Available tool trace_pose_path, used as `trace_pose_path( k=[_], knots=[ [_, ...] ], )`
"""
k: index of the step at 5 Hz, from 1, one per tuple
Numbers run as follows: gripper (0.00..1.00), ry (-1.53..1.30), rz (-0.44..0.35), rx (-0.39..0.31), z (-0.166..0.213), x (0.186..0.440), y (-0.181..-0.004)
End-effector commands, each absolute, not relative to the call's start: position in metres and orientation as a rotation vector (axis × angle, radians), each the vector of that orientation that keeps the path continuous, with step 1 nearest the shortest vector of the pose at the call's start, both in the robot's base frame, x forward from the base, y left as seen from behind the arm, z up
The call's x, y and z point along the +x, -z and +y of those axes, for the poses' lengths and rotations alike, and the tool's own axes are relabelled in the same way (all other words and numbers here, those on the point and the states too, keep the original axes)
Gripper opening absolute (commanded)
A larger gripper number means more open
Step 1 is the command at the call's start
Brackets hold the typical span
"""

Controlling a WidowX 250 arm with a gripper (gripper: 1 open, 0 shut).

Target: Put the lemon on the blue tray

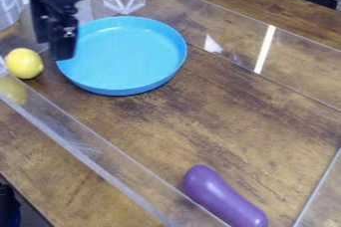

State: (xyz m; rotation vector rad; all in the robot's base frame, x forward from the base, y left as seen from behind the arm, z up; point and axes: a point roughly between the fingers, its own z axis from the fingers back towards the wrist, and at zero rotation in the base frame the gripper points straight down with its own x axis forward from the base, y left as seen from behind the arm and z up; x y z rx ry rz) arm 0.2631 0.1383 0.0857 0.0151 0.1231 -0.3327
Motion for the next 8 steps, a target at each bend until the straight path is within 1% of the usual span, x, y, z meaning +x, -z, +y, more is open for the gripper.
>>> trace_pose_path(
  k=[1, 5, 8],
  knots=[
    [1.0, 0.332, 0.073, 0.061, 0.162, 0.27, -0.098],
    [1.0, 0.35, 0.083, 0.066, 0.186, 0.27, -0.072],
    [1.0, 0.35, 0.102, 0.058, 0.194, 0.272, -0.049]
  ],
)
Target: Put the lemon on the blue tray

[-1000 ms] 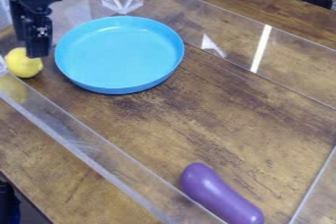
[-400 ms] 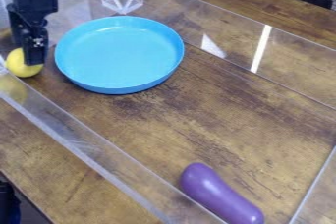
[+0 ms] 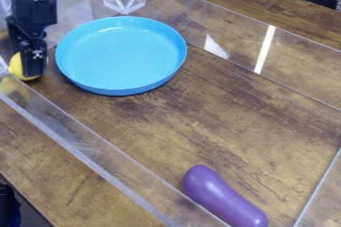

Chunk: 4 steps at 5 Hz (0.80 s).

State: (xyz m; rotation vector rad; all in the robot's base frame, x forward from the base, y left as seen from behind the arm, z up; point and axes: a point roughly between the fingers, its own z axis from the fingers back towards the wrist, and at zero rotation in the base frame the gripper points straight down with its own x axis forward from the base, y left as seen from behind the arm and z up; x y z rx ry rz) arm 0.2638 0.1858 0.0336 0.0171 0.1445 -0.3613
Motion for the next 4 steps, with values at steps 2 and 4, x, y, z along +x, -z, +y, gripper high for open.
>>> trace_pose_path(
  k=[2, 4],
  knots=[
    [0.0, 0.355, 0.108, 0.059, 0.1942, 0.2731, -0.0444],
    [0.0, 0.359, 0.111, 0.06, 0.1926, 0.2749, -0.0421]
  ],
)
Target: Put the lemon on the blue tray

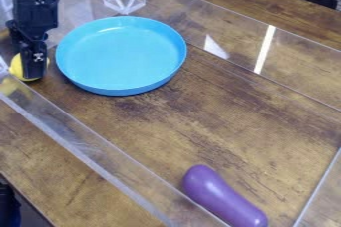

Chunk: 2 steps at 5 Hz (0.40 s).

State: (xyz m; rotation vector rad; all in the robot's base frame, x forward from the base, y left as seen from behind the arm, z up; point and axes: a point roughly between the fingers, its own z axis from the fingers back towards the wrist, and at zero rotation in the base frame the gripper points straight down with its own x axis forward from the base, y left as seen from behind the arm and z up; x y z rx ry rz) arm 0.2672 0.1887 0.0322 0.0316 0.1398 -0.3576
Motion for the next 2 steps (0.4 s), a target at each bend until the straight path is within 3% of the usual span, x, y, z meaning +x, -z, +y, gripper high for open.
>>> trace_pose_path(
  k=[1, 2],
  knots=[
    [0.0, 0.361, 0.113, 0.06, 0.1908, 0.2757, -0.0411],
    [0.0, 0.364, 0.115, 0.061, 0.1894, 0.2767, -0.0404]
  ],
)
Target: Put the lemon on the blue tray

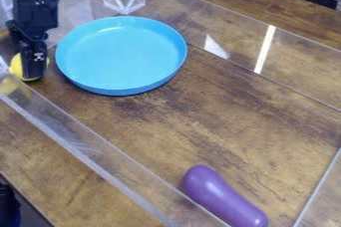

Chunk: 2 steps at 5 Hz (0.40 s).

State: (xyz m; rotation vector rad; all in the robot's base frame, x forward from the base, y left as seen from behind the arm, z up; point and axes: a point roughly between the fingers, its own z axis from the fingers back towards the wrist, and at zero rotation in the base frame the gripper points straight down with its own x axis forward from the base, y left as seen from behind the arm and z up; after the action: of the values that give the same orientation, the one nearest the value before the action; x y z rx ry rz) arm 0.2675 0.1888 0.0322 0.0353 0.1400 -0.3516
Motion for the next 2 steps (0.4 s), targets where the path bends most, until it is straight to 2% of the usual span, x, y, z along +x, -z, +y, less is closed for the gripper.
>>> trace_pose_path(
  k=[1, 2],
  knots=[
    [0.0, 0.367, 0.116, 0.062, 0.1875, 0.2776, -0.0397],
    [0.0, 0.369, 0.118, 0.062, 0.1868, 0.2786, -0.039]
  ],
)
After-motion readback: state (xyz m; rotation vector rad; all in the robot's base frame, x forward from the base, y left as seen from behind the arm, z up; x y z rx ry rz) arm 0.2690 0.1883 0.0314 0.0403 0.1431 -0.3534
